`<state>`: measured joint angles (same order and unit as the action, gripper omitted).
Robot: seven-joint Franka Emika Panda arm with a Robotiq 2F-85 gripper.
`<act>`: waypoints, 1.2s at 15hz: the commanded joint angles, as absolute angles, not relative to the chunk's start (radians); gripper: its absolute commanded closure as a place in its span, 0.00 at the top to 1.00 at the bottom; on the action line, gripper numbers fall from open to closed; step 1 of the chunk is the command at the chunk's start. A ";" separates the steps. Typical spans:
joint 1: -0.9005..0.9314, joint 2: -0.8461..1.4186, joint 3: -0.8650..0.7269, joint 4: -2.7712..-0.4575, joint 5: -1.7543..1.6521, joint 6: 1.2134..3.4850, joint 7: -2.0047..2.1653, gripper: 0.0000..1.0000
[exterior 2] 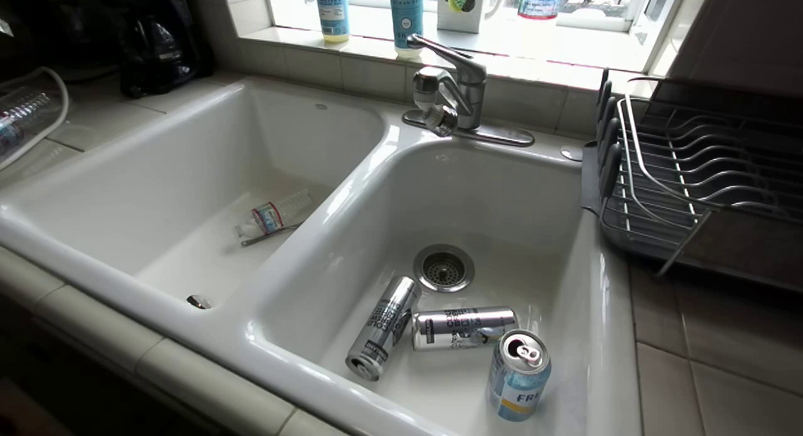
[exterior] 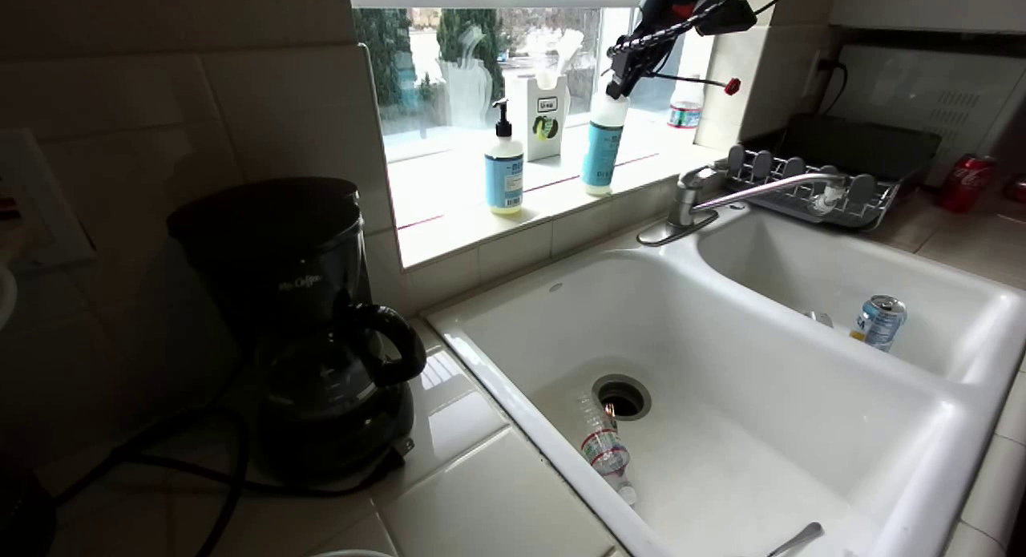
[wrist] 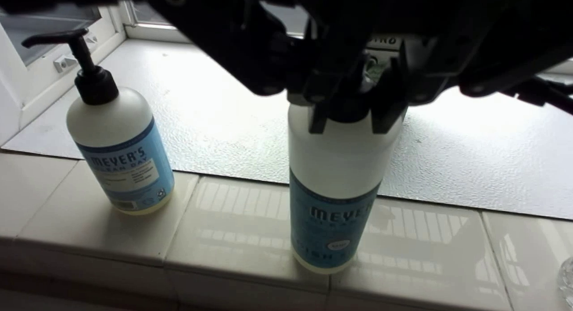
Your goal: Put the blue bottle on the window seal
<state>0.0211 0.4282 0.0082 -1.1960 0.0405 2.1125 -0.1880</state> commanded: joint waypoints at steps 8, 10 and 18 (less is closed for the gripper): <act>0.039 0.521 -0.003 -1.018 0.016 1.957 -0.136 0.60; 0.039 0.525 -0.001 -1.000 0.021 1.940 -0.132 0.75; 0.046 0.349 0.000 -1.194 0.033 2.036 -0.067 1.00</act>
